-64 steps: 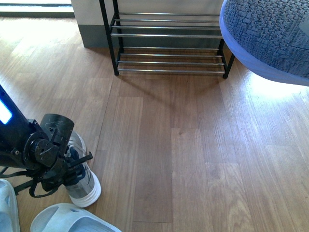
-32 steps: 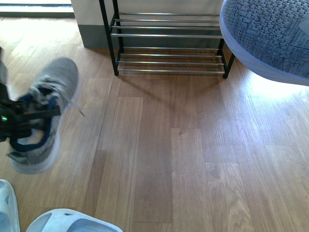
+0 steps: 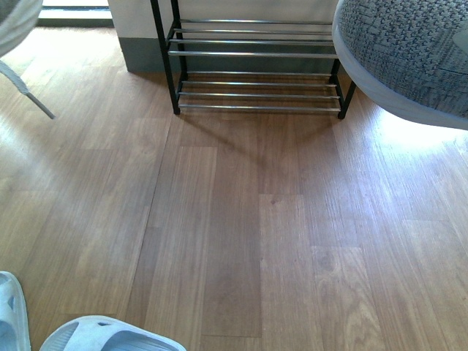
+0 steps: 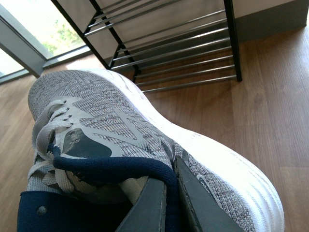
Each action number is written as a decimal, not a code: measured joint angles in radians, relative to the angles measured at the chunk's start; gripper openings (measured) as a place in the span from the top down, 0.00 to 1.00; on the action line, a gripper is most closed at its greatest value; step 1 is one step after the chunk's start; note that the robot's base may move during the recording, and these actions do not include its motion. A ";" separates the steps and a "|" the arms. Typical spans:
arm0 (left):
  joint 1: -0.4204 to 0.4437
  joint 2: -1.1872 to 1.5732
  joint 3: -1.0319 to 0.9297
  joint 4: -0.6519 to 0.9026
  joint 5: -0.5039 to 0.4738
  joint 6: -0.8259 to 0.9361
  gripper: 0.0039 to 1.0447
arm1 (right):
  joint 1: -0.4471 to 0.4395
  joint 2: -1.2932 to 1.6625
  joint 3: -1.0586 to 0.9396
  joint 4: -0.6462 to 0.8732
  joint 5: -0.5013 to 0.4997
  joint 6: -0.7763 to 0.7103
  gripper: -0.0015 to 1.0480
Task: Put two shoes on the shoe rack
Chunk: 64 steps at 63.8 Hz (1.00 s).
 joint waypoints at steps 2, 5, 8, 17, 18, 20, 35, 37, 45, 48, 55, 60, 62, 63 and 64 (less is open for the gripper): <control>-0.013 -0.023 0.000 -0.016 -0.018 -0.003 0.99 | 0.000 0.000 0.000 0.000 0.000 0.000 0.98; -0.022 -0.041 0.000 -0.020 -0.024 -0.005 0.99 | 0.000 0.000 0.000 0.000 0.000 0.000 0.98; -0.025 -0.049 0.000 -0.020 -0.024 -0.005 0.99 | 0.000 0.000 0.000 0.000 0.000 0.000 0.98; -0.032 -0.048 0.000 -0.023 -0.014 -0.007 0.99 | 0.000 0.000 0.000 0.000 -0.001 0.000 0.98; -0.032 -0.048 0.000 -0.023 -0.014 -0.007 0.99 | 0.000 0.000 0.000 0.000 -0.001 0.000 0.98; -0.032 -0.048 0.000 -0.023 -0.015 -0.007 0.99 | 0.000 0.000 0.000 0.000 0.000 0.000 0.98; -0.031 -0.050 0.000 -0.023 -0.023 -0.008 0.99 | 0.001 -0.001 0.000 0.000 -0.008 0.000 0.98; -0.031 -0.050 0.000 -0.023 -0.024 -0.008 0.99 | 0.001 -0.001 0.000 0.000 -0.009 0.000 0.98; -0.031 -0.050 0.000 -0.023 -0.019 -0.008 0.99 | 0.001 -0.001 0.000 0.000 -0.008 0.000 0.98; -0.031 -0.050 0.000 -0.023 -0.019 -0.008 0.99 | 0.001 0.000 0.000 0.000 -0.003 0.000 0.98; -0.031 -0.049 0.000 -0.024 -0.019 -0.007 0.99 | 0.001 0.000 0.000 0.000 -0.003 0.000 0.98; -0.033 -0.049 0.000 -0.023 -0.018 -0.008 0.99 | 0.000 0.000 0.000 0.000 -0.001 0.000 0.98; -0.034 -0.049 0.000 -0.023 -0.014 -0.008 0.99 | -0.001 0.000 0.000 0.000 0.005 0.000 0.98; -0.035 -0.049 0.000 -0.023 -0.011 -0.008 0.99 | -0.001 0.000 0.000 0.000 0.005 0.000 0.98; -0.035 -0.049 0.000 -0.023 -0.011 -0.008 0.99 | -0.001 0.000 0.000 0.000 0.007 0.000 0.98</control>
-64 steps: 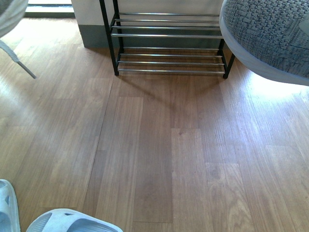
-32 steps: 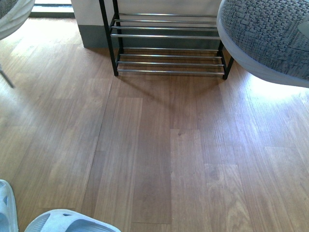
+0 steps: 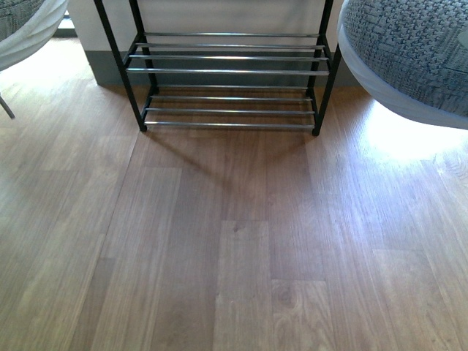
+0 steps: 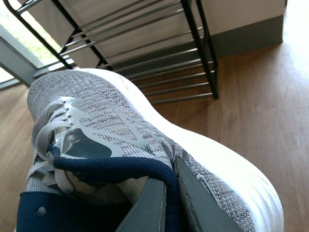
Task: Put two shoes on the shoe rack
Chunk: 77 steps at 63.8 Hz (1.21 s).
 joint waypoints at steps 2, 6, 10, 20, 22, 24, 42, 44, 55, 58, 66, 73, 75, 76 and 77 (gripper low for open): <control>-0.001 0.000 0.000 0.000 0.001 0.000 0.99 | 0.000 0.000 0.000 0.000 0.000 0.000 0.98; -0.001 0.001 0.000 0.000 0.006 0.000 0.99 | -0.001 0.000 0.000 0.000 0.004 0.000 0.98; -0.001 0.001 0.000 0.000 0.003 0.000 0.99 | -0.002 0.002 0.000 0.000 0.006 0.000 0.98; 0.000 0.001 0.000 0.000 -0.008 0.000 0.99 | -0.001 0.000 0.000 0.000 -0.006 0.000 0.98; 0.000 0.001 0.000 0.000 -0.008 0.000 0.99 | -0.001 0.000 0.000 0.000 -0.006 0.000 0.98; -0.001 0.001 0.000 0.000 -0.005 0.000 0.99 | -0.001 0.000 0.000 0.000 -0.006 0.000 0.98; 0.001 0.001 0.000 0.000 -0.011 0.000 0.99 | 0.002 0.000 0.000 0.000 -0.013 0.000 0.98; 0.001 0.001 0.000 0.000 -0.010 0.000 0.99 | 0.002 0.000 0.000 0.000 -0.013 0.000 0.98; 0.001 0.002 0.000 0.000 -0.007 0.000 0.99 | 0.001 0.001 0.000 0.000 -0.006 0.000 0.98; 0.001 0.002 0.000 0.000 -0.007 0.000 0.99 | 0.002 0.001 0.000 0.000 -0.005 0.000 0.98; 0.001 0.002 0.000 0.000 -0.007 0.000 0.99 | 0.002 0.001 0.000 0.000 -0.005 0.000 0.98; 0.001 0.002 0.000 0.000 -0.008 0.000 0.99 | 0.002 0.001 0.000 0.000 -0.008 0.000 0.98; 0.001 0.002 0.000 0.000 -0.007 0.000 0.99 | 0.002 0.001 0.000 0.000 -0.008 0.000 0.98; 0.001 0.002 0.000 0.000 -0.007 0.000 0.99 | 0.002 0.001 0.000 0.000 -0.008 0.000 0.98; 0.001 0.002 0.000 0.000 -0.007 0.000 0.99 | 0.002 0.001 0.000 0.000 -0.008 0.000 0.98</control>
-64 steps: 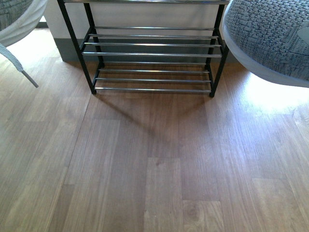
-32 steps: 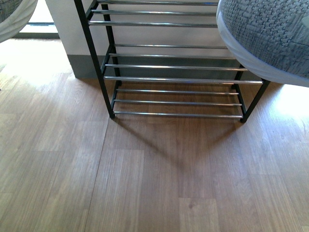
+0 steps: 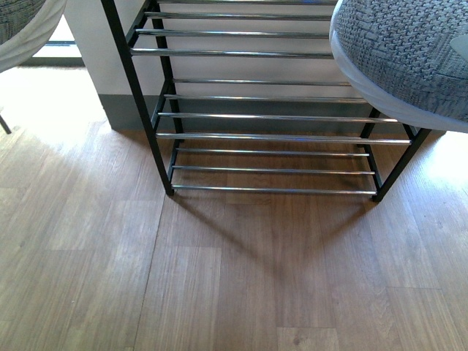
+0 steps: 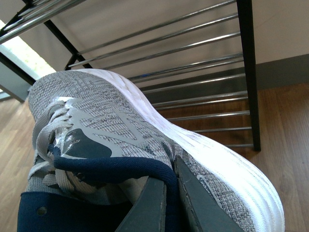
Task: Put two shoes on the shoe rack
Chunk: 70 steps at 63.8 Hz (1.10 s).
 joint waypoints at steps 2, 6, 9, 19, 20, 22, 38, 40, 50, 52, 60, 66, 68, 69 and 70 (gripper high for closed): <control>0.000 0.000 0.000 0.000 0.001 0.000 0.99 | 0.000 0.000 0.000 0.000 0.000 0.000 0.98; 0.000 0.000 0.000 0.000 0.001 0.000 0.99 | 0.000 0.000 0.000 0.000 0.001 0.000 0.98; 0.000 0.000 0.000 0.000 0.001 0.000 0.99 | 0.000 0.000 0.000 0.000 0.002 0.000 0.98; 0.000 -0.001 0.000 0.000 0.001 0.000 0.99 | 0.000 0.000 0.000 0.000 -0.001 0.000 0.98; 0.000 -0.001 0.000 0.000 0.001 0.000 0.99 | 0.000 0.000 0.000 0.000 -0.001 0.000 0.98; 0.000 -0.001 0.000 0.000 0.001 0.000 0.99 | 0.000 0.000 0.000 0.000 -0.001 0.000 0.98; 0.000 -0.001 0.000 0.000 0.001 0.000 0.99 | 0.000 0.000 0.000 0.000 0.000 0.000 0.98; 0.000 -0.001 0.000 0.000 0.001 0.000 0.99 | 0.000 0.000 0.000 0.000 0.000 0.000 0.98; 0.000 -0.001 0.000 0.000 0.002 0.000 0.99 | 0.000 0.000 -0.001 0.000 0.002 0.000 0.98; 0.000 -0.001 0.000 0.000 0.002 0.000 0.99 | 0.000 0.000 -0.001 0.000 0.002 0.000 0.98; 0.000 -0.001 0.000 0.000 0.001 0.000 0.99 | 0.000 0.000 -0.001 0.000 0.001 0.000 0.98; 0.000 -0.001 0.000 0.000 0.002 0.000 0.99 | 0.000 0.000 -0.001 0.000 0.000 0.000 0.98; 0.000 -0.001 0.000 0.000 0.002 0.000 0.99 | 0.000 0.000 -0.001 0.000 0.001 0.000 0.98; 0.000 -0.001 0.000 0.000 0.001 0.000 0.99 | 0.000 0.000 -0.001 0.000 0.001 0.000 0.98; 0.000 -0.001 0.000 0.000 0.002 0.000 0.99 | 0.000 0.000 -0.001 0.000 0.001 0.000 0.98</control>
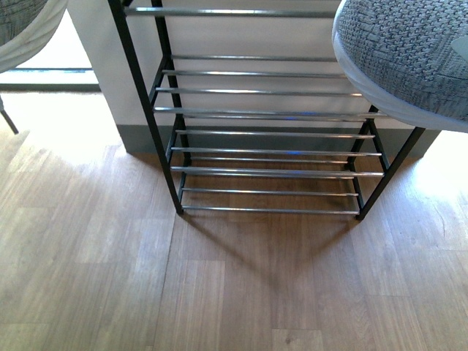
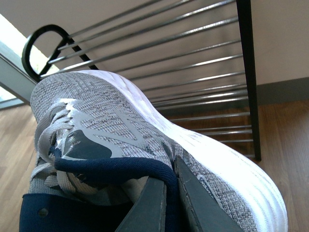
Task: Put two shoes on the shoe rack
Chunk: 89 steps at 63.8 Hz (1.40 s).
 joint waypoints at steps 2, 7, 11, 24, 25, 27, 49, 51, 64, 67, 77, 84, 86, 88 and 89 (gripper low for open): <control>0.000 0.000 0.000 0.000 -0.001 0.000 0.99 | 0.000 0.000 0.000 0.000 0.000 0.000 0.98; 0.000 0.000 0.000 0.000 -0.001 0.000 0.99 | 0.000 0.000 0.000 0.000 0.000 0.000 0.98; 0.000 0.000 0.000 0.000 -0.001 0.000 0.99 | 0.000 0.000 0.000 0.000 -0.001 0.000 0.98; 0.000 0.000 0.000 0.000 0.000 0.000 0.99 | 0.000 0.000 0.000 0.000 0.000 0.000 0.98; 0.000 0.000 0.000 0.000 0.000 0.000 0.99 | 0.000 0.000 0.000 0.000 0.000 0.000 0.98; 0.000 0.000 0.000 0.000 -0.001 0.000 0.99 | 0.000 0.000 0.000 0.000 -0.001 0.000 0.98; 0.000 0.000 0.000 0.000 -0.002 0.000 0.99 | 0.000 0.000 0.000 0.000 -0.002 0.000 0.98; 0.000 0.000 0.000 0.000 -0.002 0.000 0.99 | 0.000 0.000 0.000 0.000 -0.001 0.000 0.98; 0.000 0.000 0.000 0.000 -0.002 0.000 0.99 | 0.056 0.087 0.038 0.106 0.041 -0.102 0.98; 0.000 0.000 0.000 0.000 -0.002 0.000 0.99 | 0.104 0.148 0.089 0.101 0.104 -0.095 0.98; 0.000 0.000 0.000 0.000 -0.002 0.000 0.99 | 0.257 0.365 0.267 0.078 0.323 0.001 0.98; 0.000 0.000 0.000 0.000 -0.002 0.000 0.99 | 0.353 0.551 0.413 0.055 0.499 0.101 0.98; 0.000 0.000 0.000 0.000 -0.002 0.000 0.99 | 0.370 0.595 0.446 0.043 0.534 0.130 0.98; 0.000 0.000 0.000 0.000 -0.002 0.000 0.99 | 0.386 0.636 0.479 0.027 0.572 0.166 0.98; 0.000 0.000 0.000 0.000 -0.002 0.000 0.99 | 0.399 0.671 0.505 0.014 0.602 0.191 0.98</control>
